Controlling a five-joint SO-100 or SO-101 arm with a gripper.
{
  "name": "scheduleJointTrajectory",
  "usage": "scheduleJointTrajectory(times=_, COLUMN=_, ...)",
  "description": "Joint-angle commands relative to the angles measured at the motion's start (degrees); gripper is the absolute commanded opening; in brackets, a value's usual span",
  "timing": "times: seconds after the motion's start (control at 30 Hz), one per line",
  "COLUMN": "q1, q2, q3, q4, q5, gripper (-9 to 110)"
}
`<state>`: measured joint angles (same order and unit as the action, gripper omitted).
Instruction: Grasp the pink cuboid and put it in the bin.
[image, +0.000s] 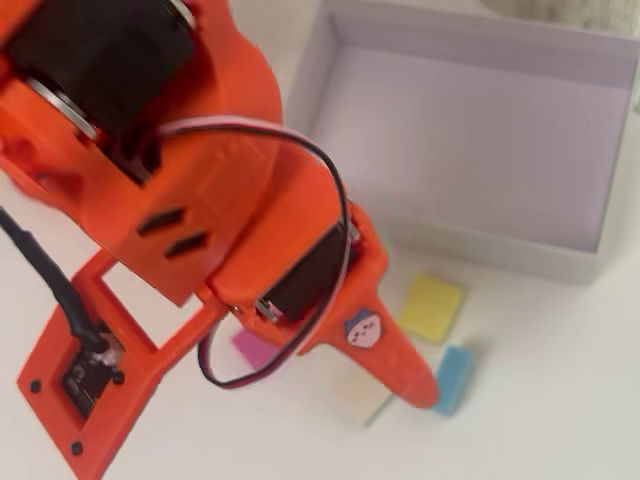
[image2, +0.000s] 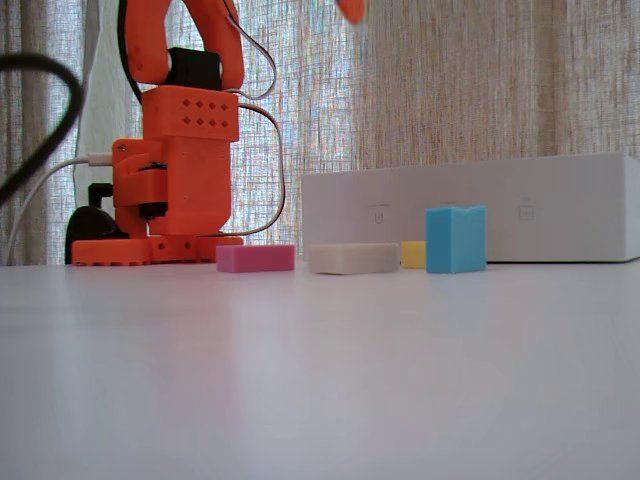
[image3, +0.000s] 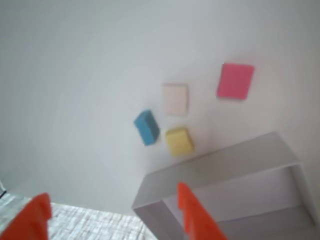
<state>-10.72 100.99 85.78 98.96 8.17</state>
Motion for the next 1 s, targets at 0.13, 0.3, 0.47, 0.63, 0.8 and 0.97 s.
scheduleJointTrajectory(times=0.13, q1=3.7, q2=-0.3, q3=10.9, q4=-2.4, q5=4.3, gripper=33)
scheduleJointTrajectory(times=0.3, q1=3.9, q2=-1.5, q3=16.6, q4=-4.0, q5=5.5, gripper=33)
scheduleJointTrajectory(times=0.47, q1=4.4, q2=-2.7, q3=21.1, q4=-4.7, q5=5.6, gripper=33)
scheduleJointTrajectory(times=0.63, q1=6.1, q2=-4.0, q3=23.9, q4=-7.0, q5=5.1, gripper=33)
scheduleJointTrajectory(times=0.8, q1=6.3, q2=-5.6, q3=25.3, q4=-9.4, q5=5.1, gripper=33)
scheduleJointTrajectory(times=0.97, q1=5.9, q2=-7.2, q3=26.5, q4=-11.2, q5=5.8, gripper=33)
